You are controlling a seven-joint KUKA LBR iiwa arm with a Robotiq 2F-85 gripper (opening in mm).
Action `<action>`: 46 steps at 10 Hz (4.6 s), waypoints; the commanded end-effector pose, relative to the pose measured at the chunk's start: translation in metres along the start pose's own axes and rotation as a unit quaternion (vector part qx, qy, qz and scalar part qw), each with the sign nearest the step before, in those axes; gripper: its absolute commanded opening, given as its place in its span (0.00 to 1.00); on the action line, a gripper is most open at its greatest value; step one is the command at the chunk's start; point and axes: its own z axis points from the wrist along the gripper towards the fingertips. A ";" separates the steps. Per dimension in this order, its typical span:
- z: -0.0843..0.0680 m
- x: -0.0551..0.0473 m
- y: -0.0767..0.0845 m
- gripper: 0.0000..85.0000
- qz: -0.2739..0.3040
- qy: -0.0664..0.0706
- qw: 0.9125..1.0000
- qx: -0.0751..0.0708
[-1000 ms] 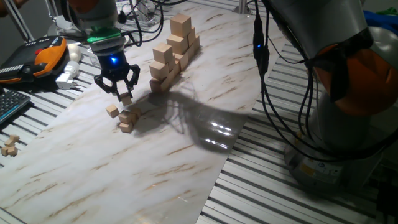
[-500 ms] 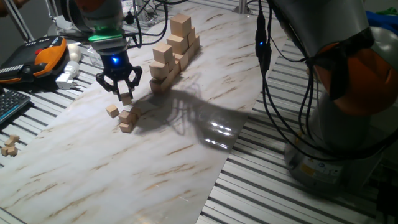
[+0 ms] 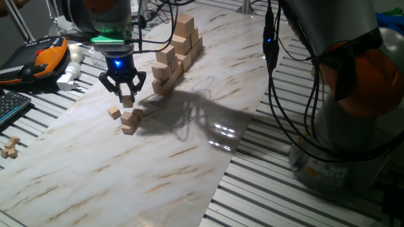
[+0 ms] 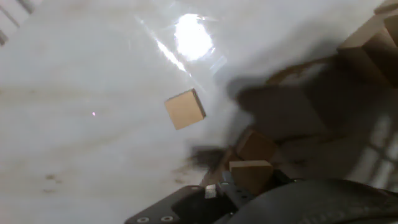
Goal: Stack the blocks into a pyramid shape
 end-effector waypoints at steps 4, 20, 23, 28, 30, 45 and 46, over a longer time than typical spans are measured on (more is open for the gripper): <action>0.001 0.000 0.000 0.00 0.354 -0.032 0.934 -0.030; 0.022 -0.002 -0.006 0.00 0.318 -0.070 0.945 -0.019; 0.023 -0.002 -0.006 0.00 0.276 -0.069 0.959 -0.004; 0.029 0.005 -0.003 0.00 0.263 -0.082 0.961 0.002; 0.029 0.005 -0.003 0.00 0.263 -0.086 0.961 0.002; 0.043 0.008 -0.010 0.20 0.238 -0.083 0.967 0.021; 0.044 0.009 -0.009 0.20 0.243 -0.085 0.966 0.017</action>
